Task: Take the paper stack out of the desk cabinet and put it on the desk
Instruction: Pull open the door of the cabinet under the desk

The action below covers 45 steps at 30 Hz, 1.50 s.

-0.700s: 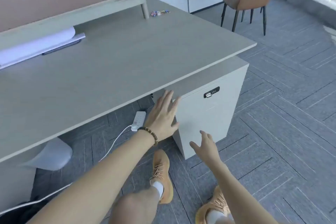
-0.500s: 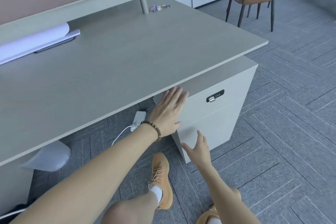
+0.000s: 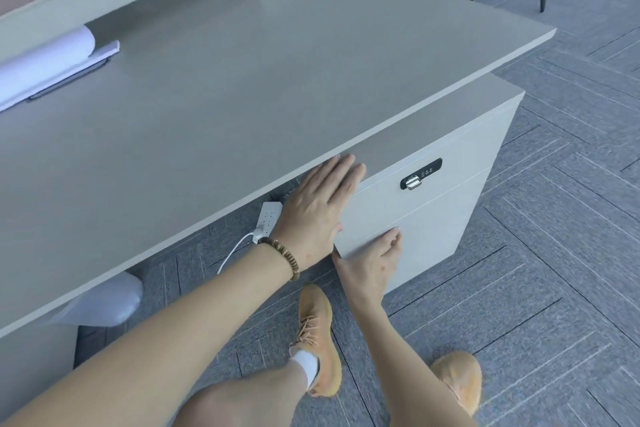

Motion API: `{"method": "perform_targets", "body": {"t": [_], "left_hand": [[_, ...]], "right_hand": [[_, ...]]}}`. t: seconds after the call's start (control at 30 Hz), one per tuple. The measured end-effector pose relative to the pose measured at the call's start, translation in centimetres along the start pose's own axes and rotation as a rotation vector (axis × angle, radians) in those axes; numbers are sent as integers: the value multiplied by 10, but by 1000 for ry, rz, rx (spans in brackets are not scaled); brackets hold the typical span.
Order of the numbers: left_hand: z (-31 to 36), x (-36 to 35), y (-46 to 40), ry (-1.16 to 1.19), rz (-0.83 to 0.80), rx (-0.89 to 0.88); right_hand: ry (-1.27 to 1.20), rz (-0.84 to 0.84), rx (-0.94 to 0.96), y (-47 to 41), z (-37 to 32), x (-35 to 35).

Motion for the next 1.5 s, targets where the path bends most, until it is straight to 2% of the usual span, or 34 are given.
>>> {"method": "perform_targets", "body": {"t": [0.17,0.3,0.53,0.67,0.83,1.0,1.13,1.33,1.5], "left_hand": [[2,4,1,13,-9,6],[4,3,2,-16,-77,47],[16,-1,9,-149,-223,148],[27,3,15,-161,-246,256],[37,5,22,-177,-253,310],[38,9,23,-176,-271,333],[41,12,22,-159,-234,371],[41,10,20,-114,-182,395],[39,6,18,-61,-88,400]], "right_hand": [[129,-9,47,2,4,8],[214,-49,69,16,13,24],[316,-105,254,51,24,83],[359,-188,292,62,36,120],[574,-238,339,60,57,169],[796,-227,296,48,74,228],[956,-169,154,30,85,272],[909,-39,8,-6,89,296],[995,31,18,-21,89,302]]}}
Point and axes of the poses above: each hand's wrist, its own y-axis away from the middle knuckle, its own x-axis out of the back of the hand, z = x × y, the point moved 10 cm from there along -y, towards the middle knuckle
